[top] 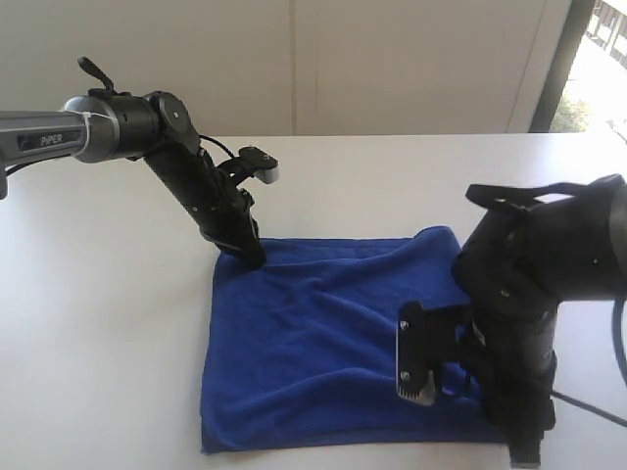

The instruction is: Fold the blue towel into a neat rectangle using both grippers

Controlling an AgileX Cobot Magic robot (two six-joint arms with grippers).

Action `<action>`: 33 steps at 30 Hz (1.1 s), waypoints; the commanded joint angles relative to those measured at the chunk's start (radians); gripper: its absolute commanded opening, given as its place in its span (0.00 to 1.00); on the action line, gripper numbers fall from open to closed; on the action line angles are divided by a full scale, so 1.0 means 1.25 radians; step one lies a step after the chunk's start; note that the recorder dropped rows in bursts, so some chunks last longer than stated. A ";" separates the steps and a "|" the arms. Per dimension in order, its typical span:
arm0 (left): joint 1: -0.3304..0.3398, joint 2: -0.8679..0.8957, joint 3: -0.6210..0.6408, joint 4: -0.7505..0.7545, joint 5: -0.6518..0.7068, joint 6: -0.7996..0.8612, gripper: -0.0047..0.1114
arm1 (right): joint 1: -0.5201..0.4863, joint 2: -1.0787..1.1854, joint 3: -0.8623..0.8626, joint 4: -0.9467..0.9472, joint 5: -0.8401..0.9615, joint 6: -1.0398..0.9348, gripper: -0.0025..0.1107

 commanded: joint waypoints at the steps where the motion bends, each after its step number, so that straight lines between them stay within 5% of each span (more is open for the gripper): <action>1: 0.004 0.017 0.000 0.048 0.007 0.001 0.04 | -0.004 -0.072 -0.055 0.001 -0.012 0.035 0.54; 6: 0.004 -0.055 -0.031 0.048 0.048 -0.001 0.04 | -0.008 -0.140 -0.108 -0.032 -0.159 0.245 0.50; 12: -0.004 -0.172 -0.038 -0.071 0.214 0.030 0.04 | -0.120 -0.076 -0.145 -0.015 -0.278 0.286 0.02; 15: -0.034 -0.186 -0.036 -0.151 0.319 0.074 0.04 | -0.186 -0.015 -0.184 0.115 -0.280 0.136 0.02; 16: -0.076 -0.186 -0.019 -0.170 0.324 0.083 0.04 | -0.226 0.031 -0.227 0.321 -0.262 -0.045 0.02; 20: -0.183 -0.186 0.093 -0.098 0.215 0.089 0.04 | -0.311 0.153 -0.369 0.701 -0.059 -0.364 0.02; 26: -0.282 -0.186 0.252 -0.080 -0.041 0.084 0.04 | -0.339 0.333 -0.536 0.780 0.043 -0.376 0.02; 33: -0.325 -0.186 0.326 -0.136 -0.074 0.088 0.04 | -0.339 0.391 -0.550 0.809 0.017 -0.391 0.02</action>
